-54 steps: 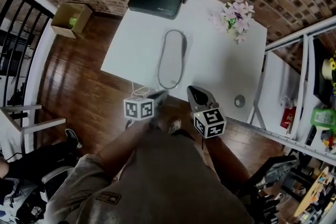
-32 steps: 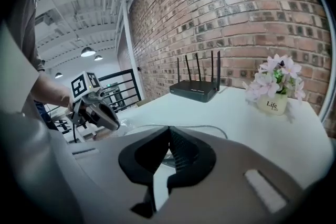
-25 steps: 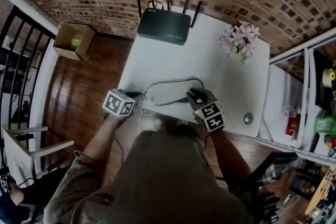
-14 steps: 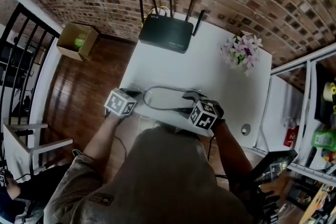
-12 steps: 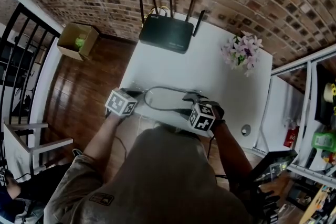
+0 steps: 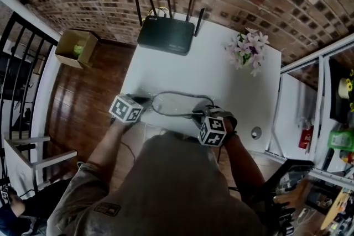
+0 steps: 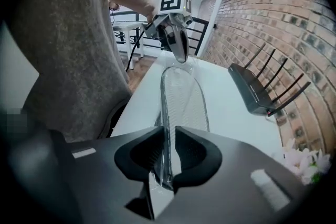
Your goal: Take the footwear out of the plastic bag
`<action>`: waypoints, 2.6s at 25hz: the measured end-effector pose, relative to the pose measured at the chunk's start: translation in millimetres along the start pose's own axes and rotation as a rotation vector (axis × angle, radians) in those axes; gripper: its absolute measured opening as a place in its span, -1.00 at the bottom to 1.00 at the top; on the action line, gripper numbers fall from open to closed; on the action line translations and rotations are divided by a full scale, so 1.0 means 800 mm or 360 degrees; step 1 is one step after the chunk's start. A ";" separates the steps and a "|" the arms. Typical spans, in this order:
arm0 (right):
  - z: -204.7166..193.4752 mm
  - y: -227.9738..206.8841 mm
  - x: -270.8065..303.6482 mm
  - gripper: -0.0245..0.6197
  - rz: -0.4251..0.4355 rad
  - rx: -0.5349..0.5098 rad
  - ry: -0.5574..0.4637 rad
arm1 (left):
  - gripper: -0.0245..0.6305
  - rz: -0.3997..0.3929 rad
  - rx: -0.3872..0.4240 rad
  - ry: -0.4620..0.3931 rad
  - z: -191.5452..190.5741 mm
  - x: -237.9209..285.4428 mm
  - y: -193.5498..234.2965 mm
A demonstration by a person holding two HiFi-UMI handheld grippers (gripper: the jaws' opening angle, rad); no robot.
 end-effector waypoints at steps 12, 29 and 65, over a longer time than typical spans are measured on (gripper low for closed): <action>-0.022 0.013 -0.012 -0.66 -0.0011 0.0043 0.0033 | -0.90 -0.0157 0.0034 -0.0060 -0.002 -0.001 -0.029; -0.021 -0.063 -0.018 -0.16 0.0272 0.0322 -0.0152 | -0.92 -0.0035 0.0180 0.0049 -0.022 0.007 -0.031; -0.026 -0.031 0.000 -0.10 0.0362 0.0137 -0.0152 | -0.53 -0.0578 -0.0365 0.0125 -0.024 0.034 -0.032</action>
Point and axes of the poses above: the fingertips, and each gripper's own axes: x forward along the fingers, y to its left, z out of its top, the point moved 2 cm from there along -x, backward along the fingers, and after that the axes turned 3 degrees about -y, right-handed, at the moved point
